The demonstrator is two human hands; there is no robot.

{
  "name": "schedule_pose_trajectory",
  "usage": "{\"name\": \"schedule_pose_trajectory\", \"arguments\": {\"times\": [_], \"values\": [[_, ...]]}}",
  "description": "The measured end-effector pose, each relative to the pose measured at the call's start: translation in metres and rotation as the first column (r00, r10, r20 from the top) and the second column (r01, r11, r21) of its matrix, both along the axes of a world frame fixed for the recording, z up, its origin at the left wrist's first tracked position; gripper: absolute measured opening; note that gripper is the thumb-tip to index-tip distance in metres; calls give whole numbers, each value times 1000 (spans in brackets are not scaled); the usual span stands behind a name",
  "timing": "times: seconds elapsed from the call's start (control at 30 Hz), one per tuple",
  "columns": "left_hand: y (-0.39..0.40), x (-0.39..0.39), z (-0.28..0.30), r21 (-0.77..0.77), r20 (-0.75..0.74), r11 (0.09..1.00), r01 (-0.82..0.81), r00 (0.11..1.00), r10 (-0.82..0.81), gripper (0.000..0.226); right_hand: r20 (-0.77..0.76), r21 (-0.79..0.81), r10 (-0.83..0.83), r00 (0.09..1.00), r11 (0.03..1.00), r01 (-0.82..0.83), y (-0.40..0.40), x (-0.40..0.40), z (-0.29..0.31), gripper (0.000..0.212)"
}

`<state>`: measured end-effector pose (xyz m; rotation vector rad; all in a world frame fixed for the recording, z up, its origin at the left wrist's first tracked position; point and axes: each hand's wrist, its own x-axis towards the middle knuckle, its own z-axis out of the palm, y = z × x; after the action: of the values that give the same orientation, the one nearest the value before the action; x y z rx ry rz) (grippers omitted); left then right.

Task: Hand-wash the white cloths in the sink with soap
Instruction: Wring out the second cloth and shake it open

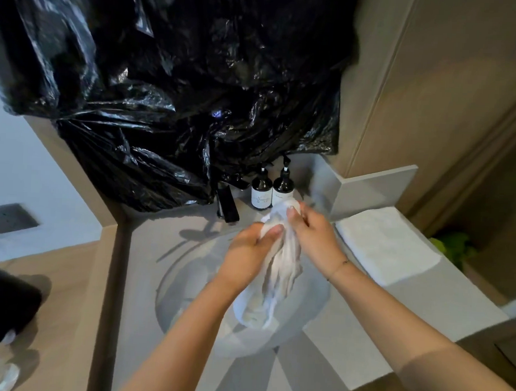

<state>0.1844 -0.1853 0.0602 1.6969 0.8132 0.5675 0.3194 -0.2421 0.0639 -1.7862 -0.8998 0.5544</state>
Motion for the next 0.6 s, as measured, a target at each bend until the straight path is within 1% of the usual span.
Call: {"name": "schedule_pose_trajectory", "arguments": {"times": [0.1,0.13,0.17,0.2,0.23,0.27,0.3,0.33,0.37,0.43,0.47,0.5,0.57,0.6], "values": [[1,7,17,-102,58,995,-4,998,10,31,-97,38,4,995,999,0,-2,7,18,26],[4,10,22,-138,54,990,-10,998,18,33,-145,39,-4,989,999,10,-2,8,25,29],[6,14,28,-175,44,984,-25,998,33,37,-225,42,-13,974,999,23,-1,11,31,35],[9,17,32,-218,49,975,-47,997,59,40,-357,51,-22,934,998,43,-1,15,35,42],[11,19,40,-269,63,960,-76,993,96,42,-502,45,-18,865,998,46,-4,17,42,46],[13,22,46,-318,91,943,-95,987,130,42,-603,45,-7,798,998,43,-5,20,46,47],[13,25,52,-352,129,931,-97,980,151,41,-663,54,20,749,998,21,-7,23,50,47],[14,29,55,-351,161,931,-96,974,161,40,-666,49,30,745,999,4,-7,26,53,47],[12,32,60,-318,163,942,-109,972,167,39,-630,30,33,776,999,-18,-8,27,58,47],[11,37,70,-224,162,960,-165,966,204,38,-436,-28,38,899,998,-56,-11,25,70,48],[12,39,73,-202,185,967,-156,963,194,39,-325,-32,50,944,997,-64,-13,25,74,49],[12,41,77,-200,213,971,-129,962,172,42,-247,1,65,967,998,-67,-14,27,77,47],[12,42,86,-171,231,980,-101,963,139,44,-187,97,82,979,993,-64,-16,33,78,39],[12,41,89,-156,218,983,-97,967,130,44,-158,139,55,986,990,-33,-14,37,76,36]]}}
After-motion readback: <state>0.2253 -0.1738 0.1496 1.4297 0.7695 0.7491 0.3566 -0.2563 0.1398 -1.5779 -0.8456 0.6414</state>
